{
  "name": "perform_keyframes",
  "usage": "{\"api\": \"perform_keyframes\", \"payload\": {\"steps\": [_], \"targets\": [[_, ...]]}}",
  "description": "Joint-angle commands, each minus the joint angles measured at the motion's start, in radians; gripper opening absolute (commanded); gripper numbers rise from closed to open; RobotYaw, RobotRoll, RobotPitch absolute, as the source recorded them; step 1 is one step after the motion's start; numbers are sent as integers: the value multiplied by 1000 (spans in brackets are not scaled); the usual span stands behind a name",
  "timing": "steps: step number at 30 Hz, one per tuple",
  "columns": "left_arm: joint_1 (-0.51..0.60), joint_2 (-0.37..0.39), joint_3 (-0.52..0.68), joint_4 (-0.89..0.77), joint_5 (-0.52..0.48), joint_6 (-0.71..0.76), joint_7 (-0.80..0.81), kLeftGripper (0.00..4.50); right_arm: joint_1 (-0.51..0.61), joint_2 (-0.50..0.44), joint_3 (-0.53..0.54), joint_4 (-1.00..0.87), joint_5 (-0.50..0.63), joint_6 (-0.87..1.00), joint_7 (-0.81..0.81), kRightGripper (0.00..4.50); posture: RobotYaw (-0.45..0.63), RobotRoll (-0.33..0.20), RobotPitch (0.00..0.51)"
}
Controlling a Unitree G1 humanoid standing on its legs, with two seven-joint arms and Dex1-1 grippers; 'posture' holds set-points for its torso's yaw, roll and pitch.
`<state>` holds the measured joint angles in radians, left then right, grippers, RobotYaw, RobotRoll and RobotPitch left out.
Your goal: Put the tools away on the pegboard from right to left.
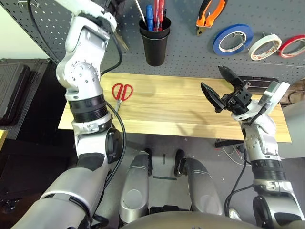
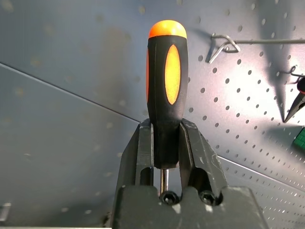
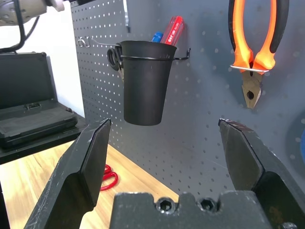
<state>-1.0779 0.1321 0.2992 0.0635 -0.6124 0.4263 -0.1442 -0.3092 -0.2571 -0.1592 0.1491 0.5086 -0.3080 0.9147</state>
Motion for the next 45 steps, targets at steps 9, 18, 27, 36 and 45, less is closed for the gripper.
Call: {"api": "perform_keyframes", "payload": {"steps": [9,18,27,36,45], "targets": [[-14,-33,-56,191,85,-168,-66,577,-2,10,25,-18,-12,2,-33,4500,63,0,256],[25,-42,-90,254,147,-224,-100,577,-23,16,28,-19,-6,-13,-39,4500,57,0,251],[60,-44,-101,228,152,-205,-106,2777,-33,28,25,-17,0,-24,-33,4500,60,0,246],[89,-23,-79,98,125,-129,-68,4424,-44,44,28,-7,1,-44,-28,4500,65,0,244],[137,87,22,-289,-60,174,68,4424,-46,55,42,-6,2,-25,-26,4500,95,0,261]]}}
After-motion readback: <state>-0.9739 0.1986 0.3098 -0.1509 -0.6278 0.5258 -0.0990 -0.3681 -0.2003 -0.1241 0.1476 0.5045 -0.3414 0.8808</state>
